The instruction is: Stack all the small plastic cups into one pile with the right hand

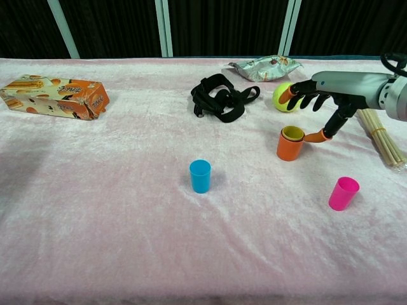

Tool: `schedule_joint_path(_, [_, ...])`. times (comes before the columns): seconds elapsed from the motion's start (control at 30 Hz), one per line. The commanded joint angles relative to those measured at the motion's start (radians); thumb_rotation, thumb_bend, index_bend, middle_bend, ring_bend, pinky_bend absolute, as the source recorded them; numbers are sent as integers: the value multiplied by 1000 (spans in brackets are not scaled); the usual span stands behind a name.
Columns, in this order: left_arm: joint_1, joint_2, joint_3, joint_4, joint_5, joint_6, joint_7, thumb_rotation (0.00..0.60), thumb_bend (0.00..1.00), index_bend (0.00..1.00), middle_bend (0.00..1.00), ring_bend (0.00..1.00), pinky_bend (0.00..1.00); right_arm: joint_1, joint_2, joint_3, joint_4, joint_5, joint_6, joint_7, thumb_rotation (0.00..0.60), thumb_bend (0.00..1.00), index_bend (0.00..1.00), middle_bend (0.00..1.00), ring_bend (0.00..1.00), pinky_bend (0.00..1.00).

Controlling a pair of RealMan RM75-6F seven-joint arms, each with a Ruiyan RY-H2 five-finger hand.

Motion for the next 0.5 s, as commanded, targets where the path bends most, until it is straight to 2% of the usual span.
schedule_joint_path(0.03, [0, 0, 0, 0, 1, 0, 0, 600, 698, 64, 14, 0, 32, -6, 13, 7, -37, -15, 30, -9, 600, 169, 134, 137, 154, 206])
schedule_joint_path(0.23, [0, 1, 0, -1, 3, 2, -2, 600, 697, 64, 14, 0, 32, -16, 39, 28, -137, -60, 89, -20, 600, 170, 149, 196, 154, 206])
schedule_joint_path(0.5, [1, 0, 2, -4, 9, 5, 0, 600, 697, 64, 14, 0, 31, 32, 7, 38, -223, -41, 48, -61, 600, 170, 162, 204, 155, 206])
